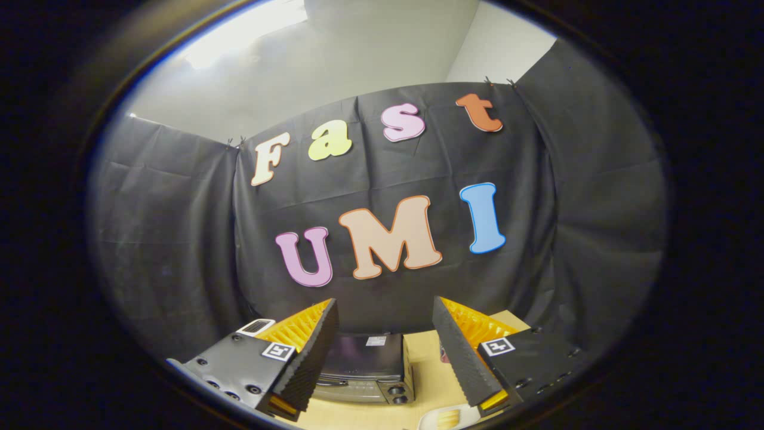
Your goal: Open the toaster oven, put the food inside, and close the toaster oven door.
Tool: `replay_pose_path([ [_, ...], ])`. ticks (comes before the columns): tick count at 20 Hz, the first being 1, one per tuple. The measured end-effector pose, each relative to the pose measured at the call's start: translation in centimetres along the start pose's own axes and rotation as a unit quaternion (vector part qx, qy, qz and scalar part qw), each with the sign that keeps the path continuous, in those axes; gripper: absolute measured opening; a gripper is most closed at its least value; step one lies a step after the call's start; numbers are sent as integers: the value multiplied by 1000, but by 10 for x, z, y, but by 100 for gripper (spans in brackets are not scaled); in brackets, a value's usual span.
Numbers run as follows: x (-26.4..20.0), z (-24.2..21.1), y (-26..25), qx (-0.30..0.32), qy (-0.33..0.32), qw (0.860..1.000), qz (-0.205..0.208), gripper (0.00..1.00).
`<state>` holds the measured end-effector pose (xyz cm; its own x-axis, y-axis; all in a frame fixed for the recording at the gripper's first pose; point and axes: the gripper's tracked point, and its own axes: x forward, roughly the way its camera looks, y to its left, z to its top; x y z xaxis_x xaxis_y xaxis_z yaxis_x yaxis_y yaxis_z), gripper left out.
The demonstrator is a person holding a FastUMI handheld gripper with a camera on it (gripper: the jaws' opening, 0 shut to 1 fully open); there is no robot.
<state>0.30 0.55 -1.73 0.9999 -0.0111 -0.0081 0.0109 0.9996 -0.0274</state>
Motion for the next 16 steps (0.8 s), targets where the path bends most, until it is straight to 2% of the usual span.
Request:
replay_pose_path([
  [8, 12, -26, 4, 4, 16, 1000, 5, 97],
  [16, 37, -101, 49, -3, 47, 998, 36, 97],
])
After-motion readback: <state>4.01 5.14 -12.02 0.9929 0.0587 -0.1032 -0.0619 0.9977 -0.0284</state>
